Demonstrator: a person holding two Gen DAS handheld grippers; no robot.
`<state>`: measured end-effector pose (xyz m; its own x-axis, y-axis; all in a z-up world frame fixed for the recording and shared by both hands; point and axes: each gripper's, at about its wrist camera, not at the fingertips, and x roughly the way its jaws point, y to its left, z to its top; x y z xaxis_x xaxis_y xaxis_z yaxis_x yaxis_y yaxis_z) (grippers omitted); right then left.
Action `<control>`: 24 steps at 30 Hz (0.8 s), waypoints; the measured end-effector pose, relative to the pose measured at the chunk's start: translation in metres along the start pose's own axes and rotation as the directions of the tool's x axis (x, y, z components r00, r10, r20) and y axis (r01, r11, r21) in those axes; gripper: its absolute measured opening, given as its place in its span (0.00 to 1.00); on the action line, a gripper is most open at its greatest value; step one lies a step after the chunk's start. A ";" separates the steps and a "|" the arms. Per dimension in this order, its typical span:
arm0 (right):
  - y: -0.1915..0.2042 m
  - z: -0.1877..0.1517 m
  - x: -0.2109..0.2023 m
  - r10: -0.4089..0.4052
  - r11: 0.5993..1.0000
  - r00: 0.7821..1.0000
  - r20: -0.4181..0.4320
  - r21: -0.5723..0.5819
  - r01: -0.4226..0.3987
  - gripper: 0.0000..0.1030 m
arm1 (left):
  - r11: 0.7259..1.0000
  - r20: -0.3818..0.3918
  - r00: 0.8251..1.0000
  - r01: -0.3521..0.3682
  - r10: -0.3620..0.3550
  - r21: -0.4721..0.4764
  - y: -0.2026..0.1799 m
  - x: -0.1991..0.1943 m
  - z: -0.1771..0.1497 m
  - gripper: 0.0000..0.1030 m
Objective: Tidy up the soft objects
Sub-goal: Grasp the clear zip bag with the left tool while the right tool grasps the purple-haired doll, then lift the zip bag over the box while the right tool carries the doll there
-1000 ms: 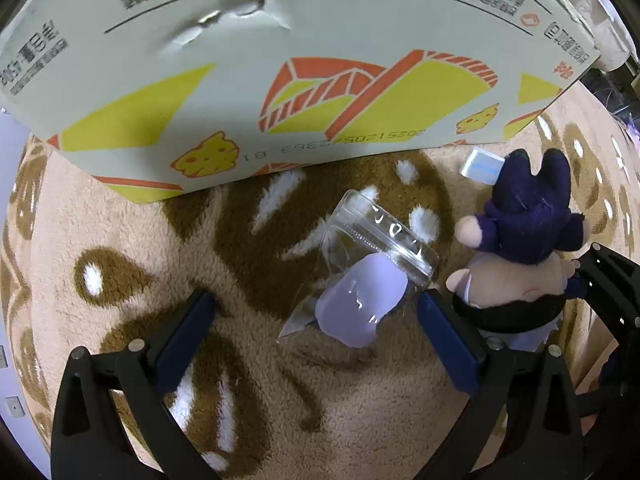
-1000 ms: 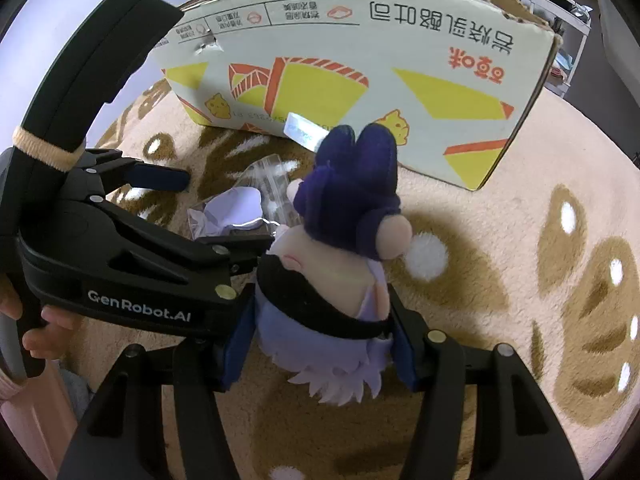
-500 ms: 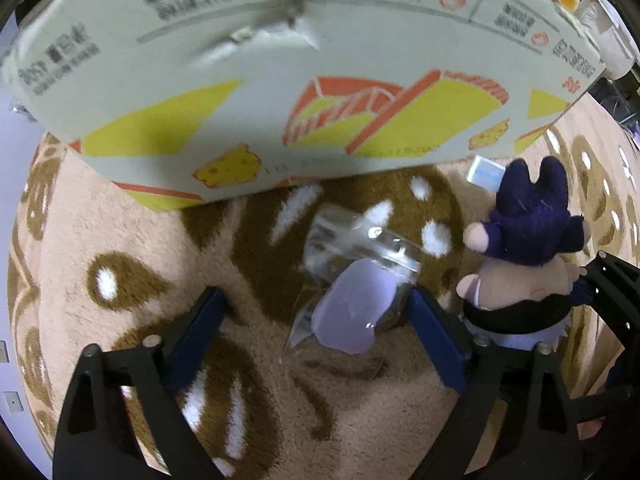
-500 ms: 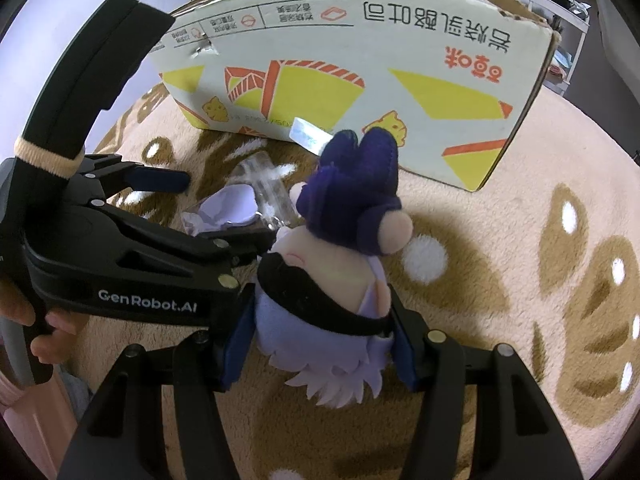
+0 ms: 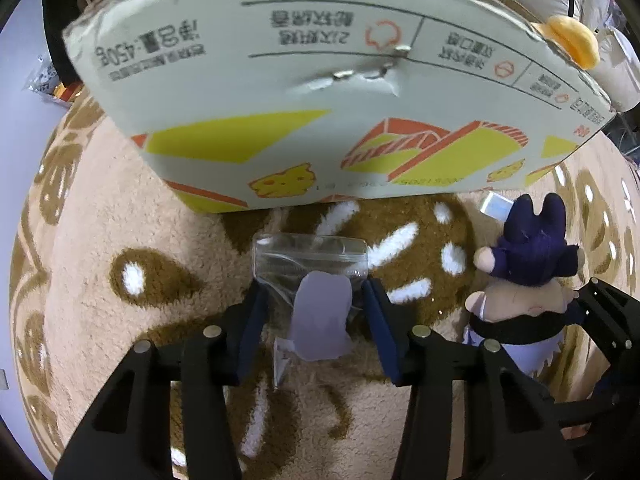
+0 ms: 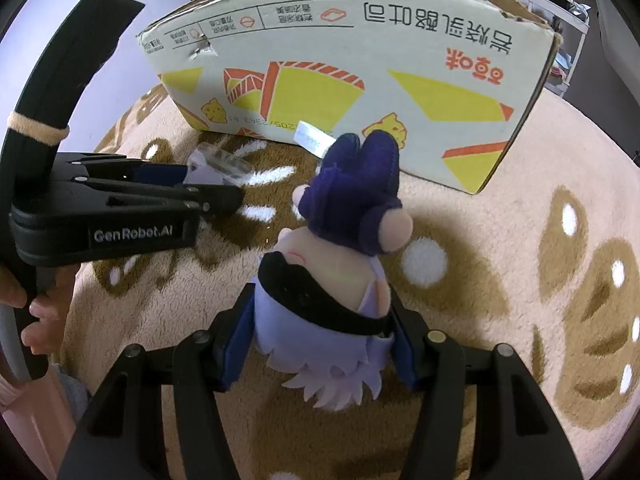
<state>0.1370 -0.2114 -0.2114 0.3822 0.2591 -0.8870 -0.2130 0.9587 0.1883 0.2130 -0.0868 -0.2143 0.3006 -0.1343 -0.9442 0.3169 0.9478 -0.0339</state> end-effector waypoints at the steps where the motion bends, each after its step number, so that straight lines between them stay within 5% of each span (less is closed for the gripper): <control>1: 0.000 0.000 0.000 0.000 1.000 1.000 0.000 0.000 0.000 0.61 | 1.000 0.003 1.000 -0.004 0.004 0.003 0.001 -0.001 0.000 0.45; 12: 0.002 0.004 0.001 0.002 1.000 0.999 0.034 0.000 -0.002 0.60 | 1.000 0.041 0.999 0.002 -0.001 -0.023 0.015 -0.025 -0.007 0.43; 24: -0.013 0.000 -0.027 -0.006 0.998 0.992 0.129 0.055 -0.001 0.58 | 0.998 0.185 0.982 -0.038 0.048 -0.057 0.030 -0.090 -0.039 0.43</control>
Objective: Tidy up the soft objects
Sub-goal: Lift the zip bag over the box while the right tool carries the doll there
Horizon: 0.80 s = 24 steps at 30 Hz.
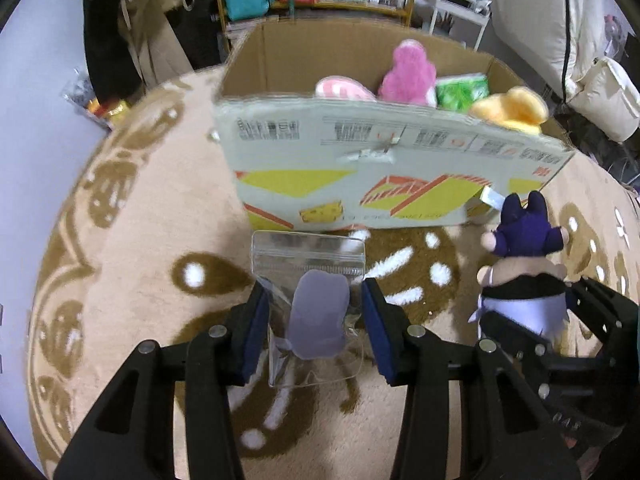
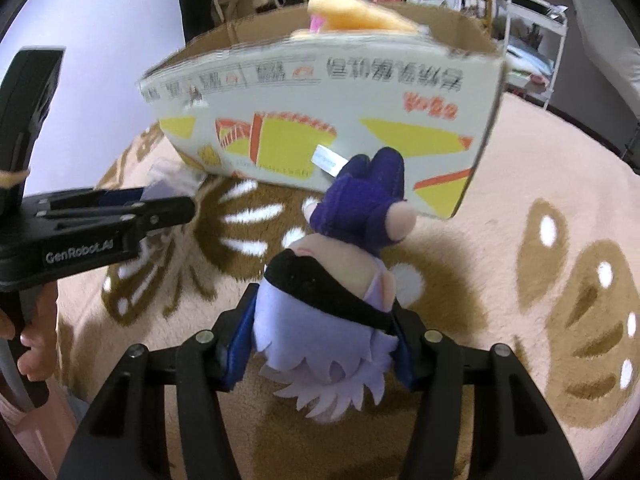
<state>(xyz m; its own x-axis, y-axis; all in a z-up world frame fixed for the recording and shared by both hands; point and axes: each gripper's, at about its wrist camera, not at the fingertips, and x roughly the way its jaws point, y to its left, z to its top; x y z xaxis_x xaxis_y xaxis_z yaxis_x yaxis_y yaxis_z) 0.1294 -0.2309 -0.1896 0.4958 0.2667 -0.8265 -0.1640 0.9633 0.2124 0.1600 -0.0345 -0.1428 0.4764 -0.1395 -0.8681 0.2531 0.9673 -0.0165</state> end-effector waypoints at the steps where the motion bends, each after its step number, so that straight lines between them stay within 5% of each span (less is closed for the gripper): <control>1: -0.001 0.000 -0.004 -0.004 1.000 1.000 0.018 0.001 0.004 0.58 | 1.000 0.017 1.000 -0.006 0.006 0.003 -0.002 -0.006 -0.001 0.43; 11: 0.011 0.006 -0.076 -0.017 0.998 0.959 0.282 -0.054 0.034 0.58 | 1.000 0.202 0.979 -0.007 0.010 -0.012 -0.011 -0.068 0.010 0.43; 24: 0.020 0.033 -0.110 -0.014 0.997 0.920 0.391 -0.066 0.043 0.58 | 0.997 0.359 0.932 -0.023 0.046 -0.068 0.004 -0.110 0.033 0.43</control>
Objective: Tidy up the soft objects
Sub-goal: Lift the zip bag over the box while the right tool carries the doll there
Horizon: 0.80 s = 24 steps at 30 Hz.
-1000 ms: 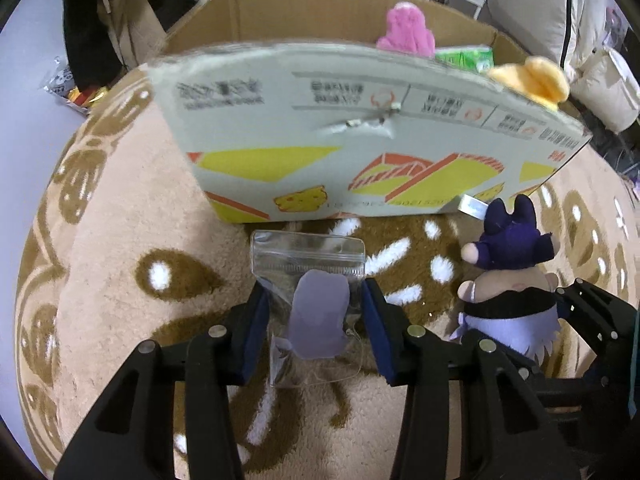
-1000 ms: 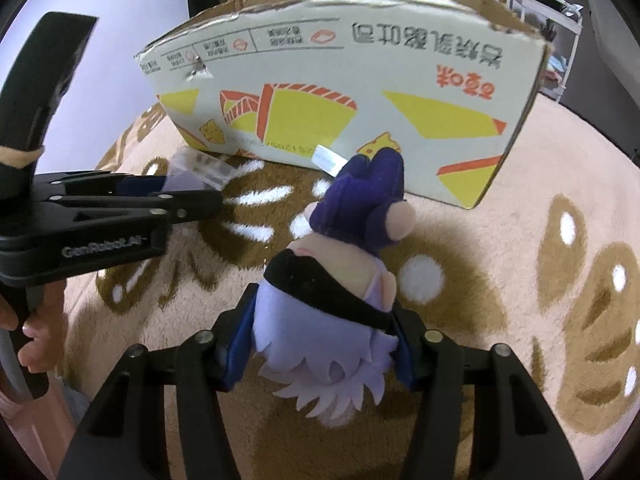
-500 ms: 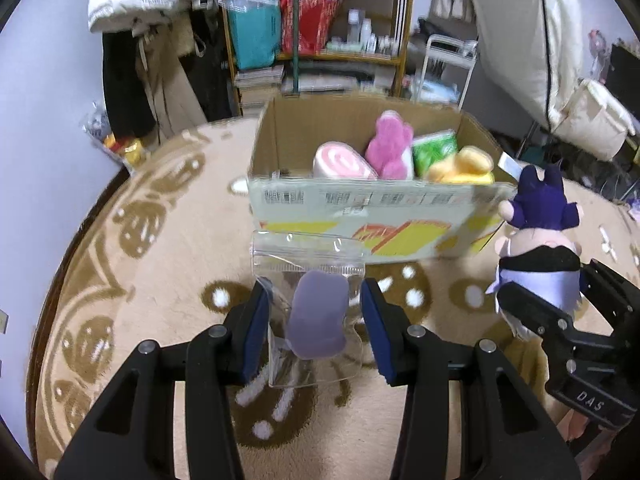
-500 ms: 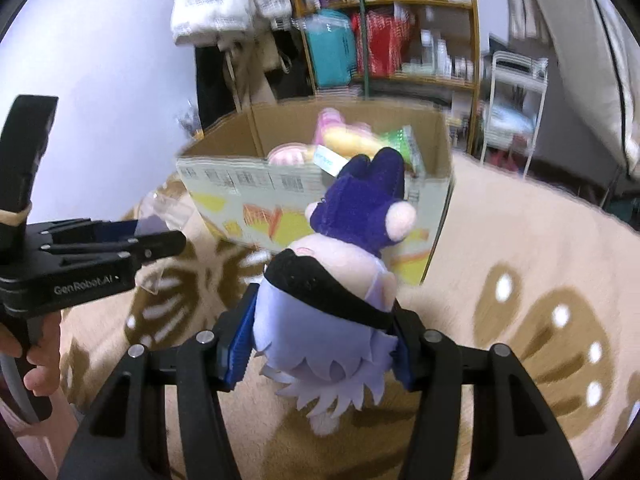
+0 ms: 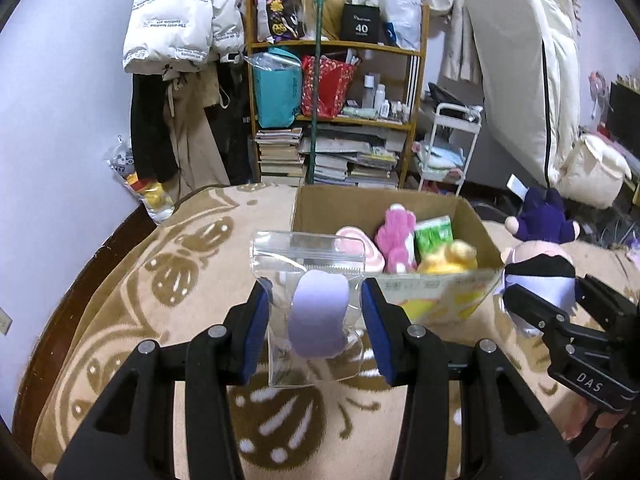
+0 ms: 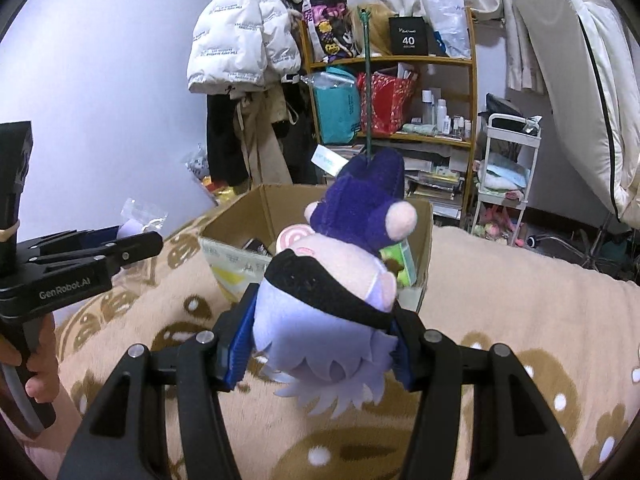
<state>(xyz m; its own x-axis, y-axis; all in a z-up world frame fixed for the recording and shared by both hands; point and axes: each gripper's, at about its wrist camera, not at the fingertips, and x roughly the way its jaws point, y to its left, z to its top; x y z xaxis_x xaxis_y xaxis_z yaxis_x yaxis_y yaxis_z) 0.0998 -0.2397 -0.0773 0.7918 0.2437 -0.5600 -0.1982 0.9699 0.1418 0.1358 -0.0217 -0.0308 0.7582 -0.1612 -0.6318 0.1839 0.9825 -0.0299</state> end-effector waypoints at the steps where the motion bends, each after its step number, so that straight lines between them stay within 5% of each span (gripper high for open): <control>1: -0.001 0.003 0.002 -0.001 1.000 1.000 0.003 0.004 0.001 0.58 | 1.000 0.008 1.000 -0.003 0.003 0.003 0.001 0.000 0.004 0.43; 15: -0.011 0.035 0.025 -0.010 1.000 0.999 0.044 -0.005 0.011 0.58 | 0.993 0.101 0.995 -0.020 0.009 0.116 -0.024 0.009 0.054 0.43; 24: -0.026 0.056 0.055 0.012 1.000 0.998 0.057 0.023 -0.013 0.58 | 0.987 0.114 0.993 -0.017 -0.001 0.161 -0.043 0.050 0.063 0.43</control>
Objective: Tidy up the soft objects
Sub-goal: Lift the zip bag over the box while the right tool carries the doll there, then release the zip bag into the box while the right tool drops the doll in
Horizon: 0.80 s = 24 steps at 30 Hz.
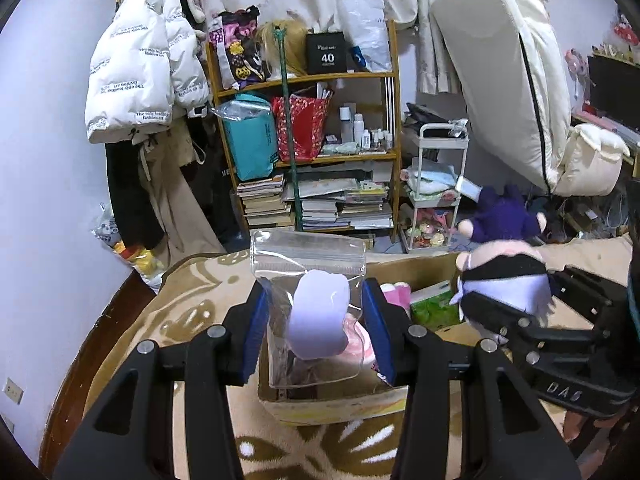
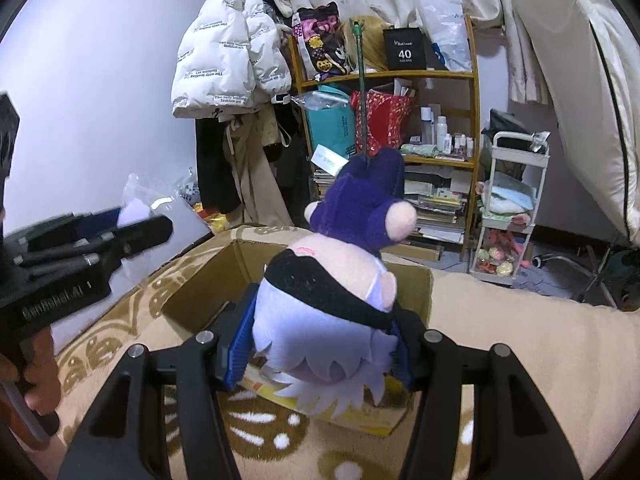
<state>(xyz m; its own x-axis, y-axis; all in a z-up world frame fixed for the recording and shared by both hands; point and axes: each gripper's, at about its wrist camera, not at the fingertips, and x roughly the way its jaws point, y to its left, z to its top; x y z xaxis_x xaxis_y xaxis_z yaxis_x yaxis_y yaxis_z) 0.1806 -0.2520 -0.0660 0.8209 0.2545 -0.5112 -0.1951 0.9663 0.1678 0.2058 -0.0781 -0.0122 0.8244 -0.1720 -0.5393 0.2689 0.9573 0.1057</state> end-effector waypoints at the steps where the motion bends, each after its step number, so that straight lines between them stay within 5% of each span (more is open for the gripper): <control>1: -0.002 0.001 0.004 0.004 1.000 1.000 -0.003 0.009 -0.004 0.58 | 1.000 -0.005 1.000 -0.004 0.004 0.007 -0.001 0.005 -0.001 0.44; 15: -0.017 -0.011 0.046 0.083 0.991 0.995 -0.062 0.115 -0.075 0.61 | 1.000 -0.116 0.993 -0.025 0.024 -0.012 0.005 0.053 -0.028 0.47; 19: -0.021 -0.014 0.044 0.073 0.989 0.997 -0.040 0.131 -0.067 0.79 | 0.999 -0.133 0.991 -0.033 0.029 -0.031 0.010 0.055 -0.032 0.50; 24: -0.028 -0.014 0.035 0.051 0.988 0.998 -0.035 0.146 -0.046 0.82 | 0.998 -0.121 0.992 -0.052 0.046 -0.046 0.014 0.042 -0.033 0.55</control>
<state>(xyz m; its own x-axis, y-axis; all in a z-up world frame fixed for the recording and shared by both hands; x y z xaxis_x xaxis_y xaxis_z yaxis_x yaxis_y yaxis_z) 0.2069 -0.2693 -0.1003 0.7904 0.3051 -0.5312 -0.1523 0.9378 0.3120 0.2277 -0.0644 -0.0614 0.7697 -0.0983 -0.6307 0.2025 0.9746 0.0953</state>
